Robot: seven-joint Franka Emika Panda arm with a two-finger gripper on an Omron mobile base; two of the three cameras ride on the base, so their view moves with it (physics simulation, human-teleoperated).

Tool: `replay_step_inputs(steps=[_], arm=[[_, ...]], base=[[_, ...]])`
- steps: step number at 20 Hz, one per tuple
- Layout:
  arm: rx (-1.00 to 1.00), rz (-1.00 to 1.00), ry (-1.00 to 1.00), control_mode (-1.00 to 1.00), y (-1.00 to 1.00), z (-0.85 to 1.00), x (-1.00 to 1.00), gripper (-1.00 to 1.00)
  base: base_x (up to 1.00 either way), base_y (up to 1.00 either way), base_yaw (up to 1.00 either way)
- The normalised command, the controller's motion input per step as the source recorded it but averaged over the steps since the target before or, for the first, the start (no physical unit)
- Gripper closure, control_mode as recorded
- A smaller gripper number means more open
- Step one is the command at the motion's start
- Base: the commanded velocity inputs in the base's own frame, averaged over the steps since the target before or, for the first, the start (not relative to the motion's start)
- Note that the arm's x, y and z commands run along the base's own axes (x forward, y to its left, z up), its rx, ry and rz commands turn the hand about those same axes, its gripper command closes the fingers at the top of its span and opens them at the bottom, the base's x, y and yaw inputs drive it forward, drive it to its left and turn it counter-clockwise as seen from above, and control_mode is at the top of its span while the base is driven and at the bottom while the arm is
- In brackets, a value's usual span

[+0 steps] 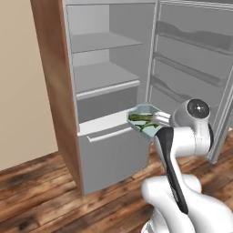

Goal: Place the tupperware containing the fish and squash meal in the microwave. Close the microwave door and press the start button to reheat the meal.

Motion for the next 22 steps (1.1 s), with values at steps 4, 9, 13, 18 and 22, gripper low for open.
replay_step_inputs(steps=[4, 9, 13, 18, 22], arm=[[0.0, 0.0, 0.0, 1.0, 0.0, 0.0, 0.0, 1.0], [0.0, 0.0, 0.0, 1.0, 0.0, 0.0, 0.0, 1.0], [0.0, 0.0, 0.0, 1.0, 0.0, 0.0, 0.0, 1.0], [0.0, 0.0, 0.0, 1.0, 0.0, 0.0, 0.0, 1.0], [0.0, 0.0, 0.0, 1.0, 0.0, 0.0, 0.0, 1.0]], base=[[-0.69, 0.43, -0.42], [-0.5, 0.17, -0.56], [-0.56, 0.11, -0.69], [-0.74, 0.37, -0.72], [-0.84, 0.44, -0.72]])
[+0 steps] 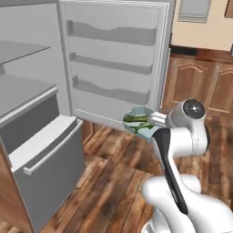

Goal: Place the tupperware containing the fish and squash meal in the microwave. Close the microwave door and press the start button to reheat the meal.

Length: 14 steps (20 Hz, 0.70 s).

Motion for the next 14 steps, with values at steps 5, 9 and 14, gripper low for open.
replay_step_inputs(steps=[5, 9, 14], arm=[[0.0, 0.0, 0.0, 1.0, 0.0, 0.0, 0.0, 1.0], [0.0, 0.0, 0.0, 1.0, 0.0, 0.0, 0.0, 1.0], [0.0, 0.0, 0.0, 1.0, 0.0, 0.0, 0.0, 1.0]], base=[[-0.81, 0.34, -0.72], [-0.51, 0.24, -0.73], [0.0, 0.07, -0.62]])
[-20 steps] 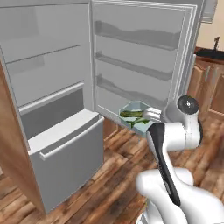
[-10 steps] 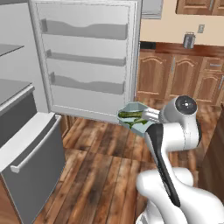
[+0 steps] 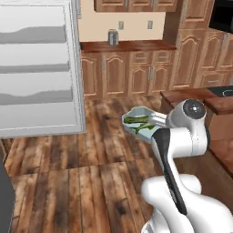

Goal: Place the tupperware containing the fish and squash meal in the microwave. Close the microwave door and press the start button to reheat the meal.

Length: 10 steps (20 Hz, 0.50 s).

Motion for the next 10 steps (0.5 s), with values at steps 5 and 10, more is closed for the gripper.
replay_step_inputs(steps=[5, 10], arm=[[0.0, 0.0, 0.0, 1.0, 0.0, 0.0, 0.0, 1.0], [0.0, 0.0, 0.0, 1.0, 0.0, 0.0, 0.0, 1.0]], base=[[0.33, 0.0, -0.41], [0.48, 0.01, -0.2]])
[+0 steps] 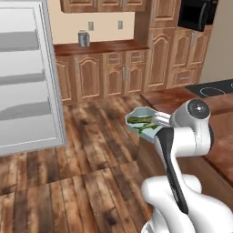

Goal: Place the tupperware containing the fish and squash meal in the microwave. Close the microwave door and press the start button to reheat the meal.

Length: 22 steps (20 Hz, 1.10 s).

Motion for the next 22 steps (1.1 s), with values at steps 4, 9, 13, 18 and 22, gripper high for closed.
replay_step_inputs(steps=[4, 9, 13, 18, 22], arm=[[0.0, 0.0, 0.0, 1.0, 0.0, 0.0, 0.0, 1.0], [0.0, 0.0, 0.0, 1.0, 0.0, 0.0, 0.0, 1.0], [0.0, 0.0, 0.0, 1.0, 0.0, 0.0, 0.0, 1.0], [0.0, 0.0, 0.0, 1.0, 0.0, 0.0, 0.0, 1.0], [0.0, 0.0, 0.0, 1.0, 0.0, 0.0, 0.0, 1.0]], base=[[0.69, 0.0, -0.02], [0.71, 0.0, 0.0], [0.76, 0.0, 0.0], [0.89, 0.0, 0.03], [0.97, 0.0, 0.05]])
